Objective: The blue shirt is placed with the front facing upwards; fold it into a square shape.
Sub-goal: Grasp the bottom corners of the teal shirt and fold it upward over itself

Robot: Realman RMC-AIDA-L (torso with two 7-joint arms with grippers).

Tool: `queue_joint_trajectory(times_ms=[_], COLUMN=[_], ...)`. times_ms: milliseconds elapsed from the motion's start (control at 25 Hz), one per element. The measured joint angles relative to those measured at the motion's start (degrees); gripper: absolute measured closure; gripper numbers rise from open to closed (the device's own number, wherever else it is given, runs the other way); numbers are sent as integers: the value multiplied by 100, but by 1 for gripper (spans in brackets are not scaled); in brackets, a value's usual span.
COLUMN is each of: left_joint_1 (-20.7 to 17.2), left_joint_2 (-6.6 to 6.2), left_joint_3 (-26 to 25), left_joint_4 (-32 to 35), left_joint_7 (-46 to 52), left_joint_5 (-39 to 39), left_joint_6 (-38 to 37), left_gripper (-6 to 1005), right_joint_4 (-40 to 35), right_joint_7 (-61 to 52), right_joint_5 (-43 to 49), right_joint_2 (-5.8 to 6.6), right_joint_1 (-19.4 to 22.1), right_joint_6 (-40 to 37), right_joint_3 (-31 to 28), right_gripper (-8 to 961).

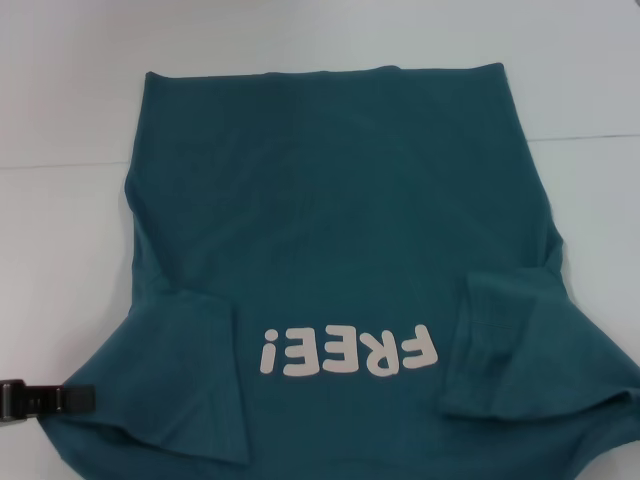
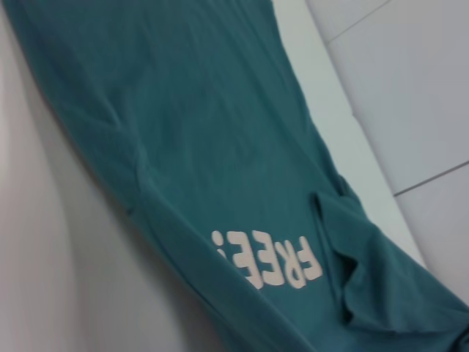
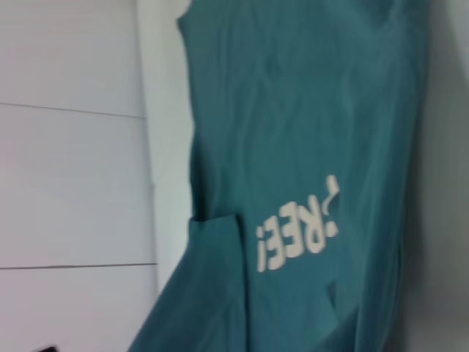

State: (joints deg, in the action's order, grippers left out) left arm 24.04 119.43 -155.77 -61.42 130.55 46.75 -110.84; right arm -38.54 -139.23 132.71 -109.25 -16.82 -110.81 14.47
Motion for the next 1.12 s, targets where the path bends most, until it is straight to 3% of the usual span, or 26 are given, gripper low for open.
queue_joint_trajectory(times_ms=[200,360,520,680,760,920,1120], left_joint_1=[-108,-107,210,689,902,1235,1369], left_joint_2=[43,7,-195,-527,-634,-692,-652], left_joint_3=[-170,-205,-250,-333,-336,-337,-279], left_joint_4=[-171,-66,467,1281,1568,1861,2092], left_joint_7=[37,66,73,81,81,74,2], left_joint_5=[155,436,758,968,988,1018,1301], left_joint_6=[-230,-203,-58,414,664,1268,2175], left_gripper=[956,955,955,955,955,954,954], right_joint_4=[15,172,347,367,391,681,1018], right_joint_7=[32,-1,-211,-486,-556,-570,-429], right_joint_5=[-11,-132,-574,-1015,-1152,-1404,-1654], right_joint_2=[-20,61,198,279,301,311,274], right_joint_1=[54,59,-119,-333,-450,-667,-881], right_joint_6=[-251,-258,-214,74,336,928,1669], right_joint_3=[-248,-441,-653,-771,-782,-819,-800], right_gripper=[886,885,885,884,883,883,882])
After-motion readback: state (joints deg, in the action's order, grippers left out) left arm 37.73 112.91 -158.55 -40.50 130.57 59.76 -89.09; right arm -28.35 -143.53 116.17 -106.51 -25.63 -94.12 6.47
